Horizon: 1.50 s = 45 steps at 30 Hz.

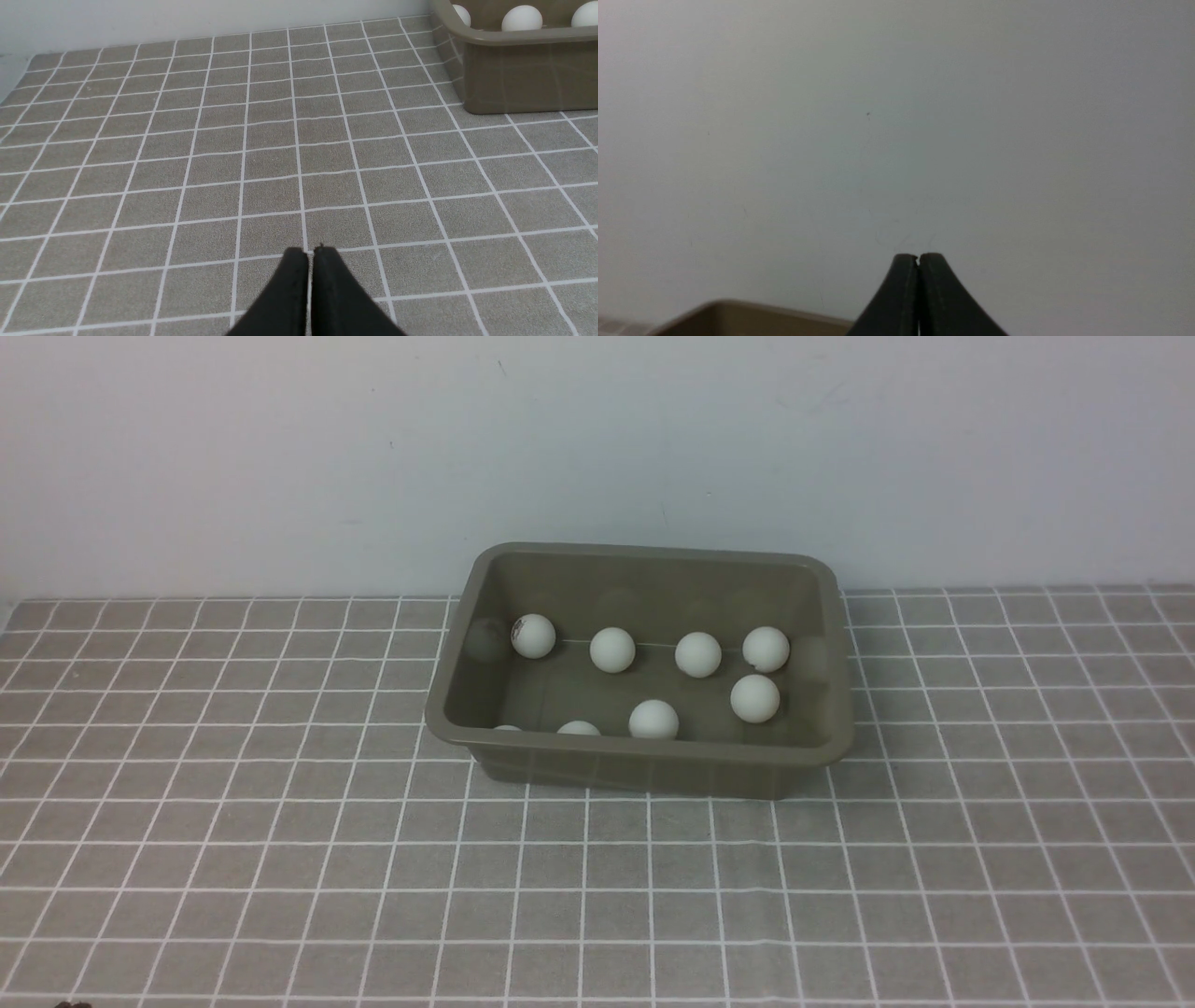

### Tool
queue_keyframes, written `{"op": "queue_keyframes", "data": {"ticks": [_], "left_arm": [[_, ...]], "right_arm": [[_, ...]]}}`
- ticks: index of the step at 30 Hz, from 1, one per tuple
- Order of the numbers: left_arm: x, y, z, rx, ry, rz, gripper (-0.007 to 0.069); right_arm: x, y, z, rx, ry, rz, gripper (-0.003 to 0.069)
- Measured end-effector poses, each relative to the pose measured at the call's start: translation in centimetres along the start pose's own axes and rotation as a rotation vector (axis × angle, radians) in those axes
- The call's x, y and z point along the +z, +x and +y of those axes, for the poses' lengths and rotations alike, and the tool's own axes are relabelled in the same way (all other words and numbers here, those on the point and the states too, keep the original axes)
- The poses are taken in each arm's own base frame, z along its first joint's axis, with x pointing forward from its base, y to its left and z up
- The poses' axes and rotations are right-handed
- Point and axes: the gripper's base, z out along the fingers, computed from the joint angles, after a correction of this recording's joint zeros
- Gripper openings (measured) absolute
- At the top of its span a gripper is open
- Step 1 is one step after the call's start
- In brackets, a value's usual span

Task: Put the table tennis balls into the box on the grey coffee tablecloth.

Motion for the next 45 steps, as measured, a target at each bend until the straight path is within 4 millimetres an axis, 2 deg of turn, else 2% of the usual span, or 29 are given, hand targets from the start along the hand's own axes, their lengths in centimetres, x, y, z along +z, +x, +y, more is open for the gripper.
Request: {"op": "queue_keyframes", "data": {"ticks": [1, 3, 4, 9, 10, 45], "left_arm": [[0.0, 0.0, 0.0, 0.000, 0.000, 0.000, -0.0005], [0.0, 0.0, 0.0, 0.000, 0.000, 0.000, -0.0005], [0.0, 0.0, 0.0, 0.000, 0.000, 0.000, -0.0005], [0.0, 0.0, 0.0, -0.001, 0.000, 0.000, -0.0005], [0.0, 0.0, 0.0, -0.001, 0.000, -0.001, -0.0005], [0.0, 0.0, 0.0, -0.001, 0.000, -0.001, -0.0005]], "right_arm": [[0.0, 0.4, 0.0, -0.007, 0.006, 0.022, -0.0010], [0.5, 3.4, -0.3, -0.047, 0.056, 0.148, -0.0010], [0.5, 4.3, -0.4, -0.053, 0.068, 0.176, -0.0010], [0.2, 12.4, -1.2, -0.111, 0.156, 0.456, -0.0010], [0.1, 12.8, -1.2, -0.120, 0.163, 0.474, -0.0010], [0.2, 12.8, -1.3, -0.135, 0.175, 0.450, -0.0010]]}}
